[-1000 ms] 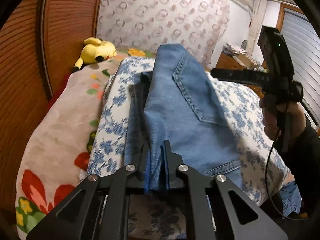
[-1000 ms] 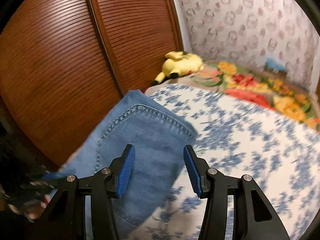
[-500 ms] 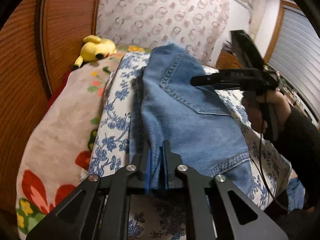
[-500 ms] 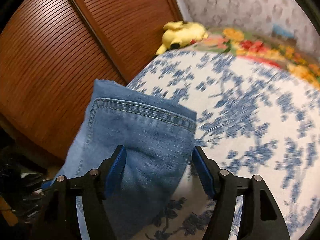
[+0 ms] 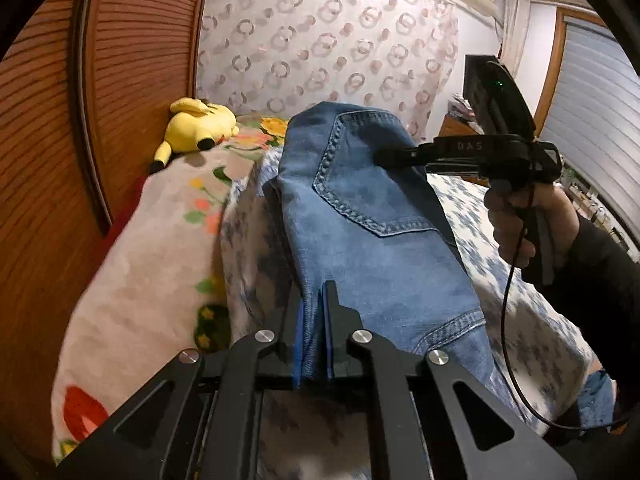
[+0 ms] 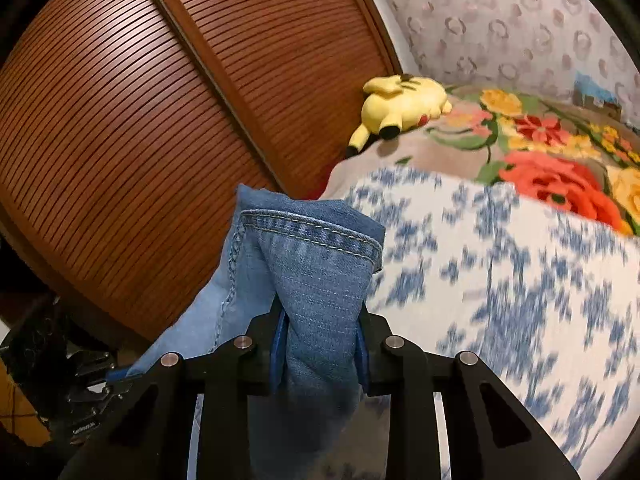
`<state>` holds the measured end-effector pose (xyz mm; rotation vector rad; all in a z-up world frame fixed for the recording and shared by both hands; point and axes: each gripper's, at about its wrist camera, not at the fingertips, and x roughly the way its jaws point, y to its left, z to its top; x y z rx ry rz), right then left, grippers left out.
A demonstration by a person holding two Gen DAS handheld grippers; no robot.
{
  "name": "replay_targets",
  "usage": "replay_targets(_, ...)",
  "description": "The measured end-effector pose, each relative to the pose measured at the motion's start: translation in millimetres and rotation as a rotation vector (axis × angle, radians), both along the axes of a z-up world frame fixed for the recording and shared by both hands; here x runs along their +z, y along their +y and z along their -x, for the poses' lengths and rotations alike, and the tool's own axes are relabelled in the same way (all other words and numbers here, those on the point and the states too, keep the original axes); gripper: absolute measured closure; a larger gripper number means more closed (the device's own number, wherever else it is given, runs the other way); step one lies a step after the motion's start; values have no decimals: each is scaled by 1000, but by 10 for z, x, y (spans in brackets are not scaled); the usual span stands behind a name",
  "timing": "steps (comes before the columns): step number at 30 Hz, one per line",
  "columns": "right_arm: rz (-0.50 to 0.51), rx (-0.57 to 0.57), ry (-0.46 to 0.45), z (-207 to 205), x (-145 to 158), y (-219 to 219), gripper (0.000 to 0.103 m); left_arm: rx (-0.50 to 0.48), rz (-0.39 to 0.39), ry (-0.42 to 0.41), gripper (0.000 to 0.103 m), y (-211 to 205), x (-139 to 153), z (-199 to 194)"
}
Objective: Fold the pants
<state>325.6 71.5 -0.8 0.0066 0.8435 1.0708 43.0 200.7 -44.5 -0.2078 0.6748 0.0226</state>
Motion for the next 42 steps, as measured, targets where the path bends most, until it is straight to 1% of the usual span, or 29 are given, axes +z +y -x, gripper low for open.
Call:
replay_targets(5, 20, -50, -22, -321, 41, 203, 74, -2, -40, -20, 94, 149, 105, -420)
replay_targets(11, 36, -87, -57, -687, 53, 387, 74, -15, -76, -19, 94, 266, 142, -878)
replay_targets(14, 42, -99, -68, -819, 58, 496, 74, -12, -91, -14, 94, 317, 123, -1066)
replay_targets(17, 47, -97, -77, -932, -14, 613, 74, -3, -110, 10, 94, 357, 61, -1218)
replay_targets(19, 65, -103, -87, -1037, -107, 706, 71, -1, -118, 26, 94, 366, -5, -1267)
replay_targets(21, 118, -123, -92, -1100, -215, 794, 61, -6, -112, 42, 94, 375, -55, -1347)
replay_targets(22, 139, -128, -96, -1125, -244, 828, 58, -9, -112, 49, 94, 371, -83, -1362)
replay_targets(24, 159, -137, -118, -1151, -285, 876, 45, -8, -113, 64, 94, 368, -141, -1385)
replay_targets(25, 159, -144, -136, -1151, -282, 871, 42, -8, -109, 69, 94, 371, -169, -1384)
replay_targets(26, 159, -154, -155, -1157, -254, 864, 40, -7, -106, 69, 94, 376, -178, -1378)
replay_targets(29, 133, -178, -224, -1094, -129, 813, 40, -2, -99, 70, 94, 370, -197, -1364)
replay_targets(30, 111, -163, -246, -1016, -79, 788, 40, -2, -99, 69, 94, 368, -201, -1357)
replay_targets(31, 114, -134, -260, -977, -47, 816, 40, -2, -95, 67, 94, 364, -205, -1352)
replay_targets(32, 130, -125, -271, -960, -51, 847, 41, 1, -93, 66, 94, 368, -209, -1367)
replay_targets(33, 137, -122, -273, -959, -66, 863, 53, 3, -92, 68, 94, 366, -215, -1367)
replay_targets(34, 137, -114, -261, -972, -83, 898, 60, 4, -91, 69, 94, 360, -223, -1361)
replay_targets(35, 141, -106, -249, -974, -124, 900, 72, 6, -92, 70, 94, 362, -237, -1361)
replay_targets(36, 154, -103, -245, -988, -174, 931, 80, 7, -93, 73, 94, 358, -243, -1363)
replay_targets(38, 195, -111, -249, -1041, -290, 1012, 80, 9, -91, 76, 94, 361, -245, -1366)
replay_targets(39, 210, -116, -236, -1078, -346, 1033, 80, 10, -90, 78, 94, 365, -244, -1375)
replay_targets(42, 196, -125, -204, -1172, -427, 1059, 80, 15, -96, 83, 94, 350, -234, -1395)
